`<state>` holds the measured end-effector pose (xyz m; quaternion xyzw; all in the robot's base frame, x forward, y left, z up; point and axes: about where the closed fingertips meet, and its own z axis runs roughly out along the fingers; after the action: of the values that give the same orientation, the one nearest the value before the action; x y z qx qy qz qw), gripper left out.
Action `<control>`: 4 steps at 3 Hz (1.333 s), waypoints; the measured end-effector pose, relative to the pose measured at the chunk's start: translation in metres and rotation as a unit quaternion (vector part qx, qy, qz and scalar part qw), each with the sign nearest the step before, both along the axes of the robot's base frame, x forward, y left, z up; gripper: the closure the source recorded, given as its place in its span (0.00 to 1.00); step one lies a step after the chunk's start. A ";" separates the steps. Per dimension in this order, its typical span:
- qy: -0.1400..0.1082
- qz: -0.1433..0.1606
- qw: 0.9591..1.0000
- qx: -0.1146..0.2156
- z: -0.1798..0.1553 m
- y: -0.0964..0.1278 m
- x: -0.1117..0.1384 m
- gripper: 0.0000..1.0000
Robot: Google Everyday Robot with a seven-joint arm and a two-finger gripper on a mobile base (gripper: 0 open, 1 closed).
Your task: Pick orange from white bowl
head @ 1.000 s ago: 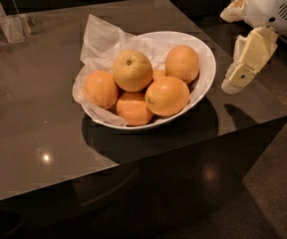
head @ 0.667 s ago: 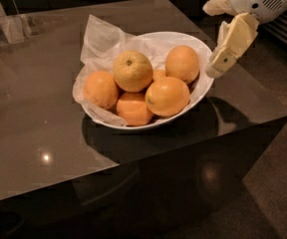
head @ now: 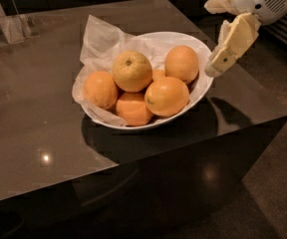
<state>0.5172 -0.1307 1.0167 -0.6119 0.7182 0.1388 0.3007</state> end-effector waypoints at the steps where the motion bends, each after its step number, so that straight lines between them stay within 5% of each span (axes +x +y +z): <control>1: 0.002 0.024 0.998 0.049 -0.010 0.027 -0.004 0.00; 3: 0.021 0.090 0.991 0.098 -0.019 0.088 -0.007 0.00; 4: 0.036 0.106 0.990 0.090 -0.031 0.109 -0.006 0.00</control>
Offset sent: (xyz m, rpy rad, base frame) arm -0.0086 0.0963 -0.0141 0.2501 0.0281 0.2070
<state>0.5113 -0.0220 0.9859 -0.6494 0.6443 0.2558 0.3125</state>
